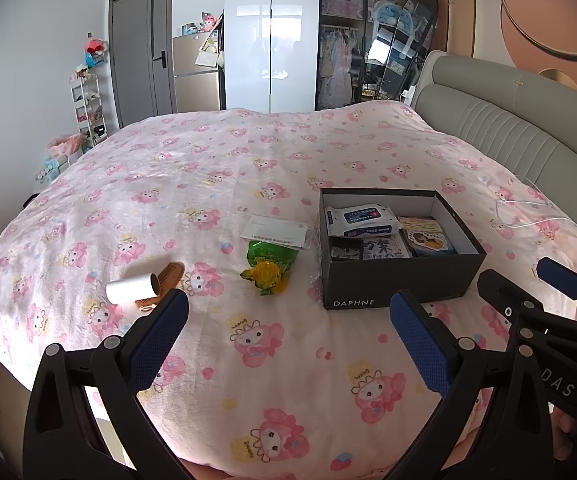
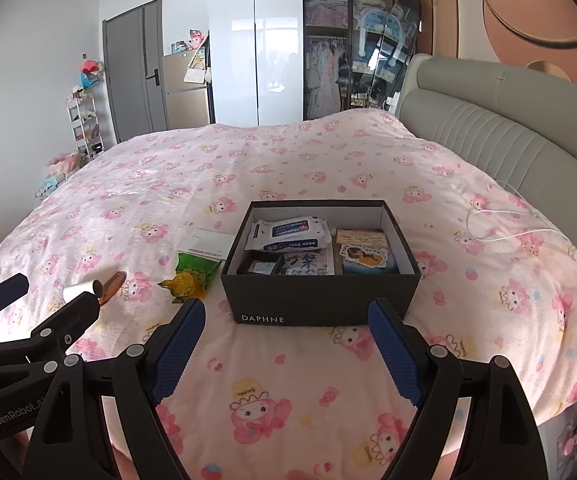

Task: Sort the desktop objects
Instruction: 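Move the left tool toward the green-and-yellow snack bag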

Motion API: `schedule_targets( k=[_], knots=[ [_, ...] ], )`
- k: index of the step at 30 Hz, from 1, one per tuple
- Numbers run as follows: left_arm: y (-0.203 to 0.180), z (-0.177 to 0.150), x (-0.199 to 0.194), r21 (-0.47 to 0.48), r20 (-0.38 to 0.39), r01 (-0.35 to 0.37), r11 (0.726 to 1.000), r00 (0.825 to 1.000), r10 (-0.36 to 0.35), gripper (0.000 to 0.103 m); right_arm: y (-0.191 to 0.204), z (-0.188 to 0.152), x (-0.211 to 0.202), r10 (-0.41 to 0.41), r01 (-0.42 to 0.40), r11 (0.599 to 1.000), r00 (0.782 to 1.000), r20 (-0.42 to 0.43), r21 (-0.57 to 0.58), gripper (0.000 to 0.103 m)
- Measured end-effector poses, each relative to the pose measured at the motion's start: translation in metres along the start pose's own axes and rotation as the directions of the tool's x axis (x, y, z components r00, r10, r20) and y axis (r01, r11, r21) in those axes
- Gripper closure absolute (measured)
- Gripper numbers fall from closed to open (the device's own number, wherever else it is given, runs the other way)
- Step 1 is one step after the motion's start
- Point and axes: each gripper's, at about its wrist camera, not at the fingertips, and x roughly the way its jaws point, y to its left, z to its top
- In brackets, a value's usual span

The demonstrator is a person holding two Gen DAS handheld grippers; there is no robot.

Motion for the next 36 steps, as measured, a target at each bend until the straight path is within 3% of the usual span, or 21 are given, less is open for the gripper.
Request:
schedule_targets(
  k=[12, 19, 26, 32, 34, 36],
  knots=[
    [0.023, -0.011, 0.024, -0.046, -0.056, 0.045, 0.998, 0.997, -0.048, 0.001, 0.003, -0.005, 0.027, 0.074, -0.076, 0.997, 0.994, -0.074, -0.015, 0.02],
    [0.064, -0.023, 0.052, -0.139, -0.105, 0.049, 0.989, 0.992, -0.064, 0.002, 0.033, -0.012, 0.059, 0.182, -0.193, 0.978, 0.975, -0.127, -0.078, 0.02],
    [0.113, -0.035, 0.088, -0.228, -0.174, 0.014, 0.974, 0.983, -0.055, 0.014, 0.08, -0.014, 0.101, 0.247, -0.279, 0.948, 0.948, -0.201, -0.15, 0.022],
    [0.155, -0.036, 0.12, -0.304, -0.223, -0.015, 0.953, 0.973, -0.056, 0.017, 0.113, -0.008, 0.142, 0.27, -0.326, 0.929, 0.922, -0.277, -0.178, 0.045],
    [0.162, -0.034, 0.134, -0.321, -0.237, -0.007, 0.947, 0.969, -0.073, 0.023, 0.121, -0.008, 0.16, 0.276, -0.338, 0.926, 0.91, -0.31, -0.168, 0.053],
    [0.166, -0.032, 0.153, -0.325, -0.25, 0.01, 0.946, 0.963, -0.096, 0.038, 0.128, -0.01, 0.177, 0.275, -0.344, 0.925, 0.9, -0.337, -0.163, 0.056]
  ],
)
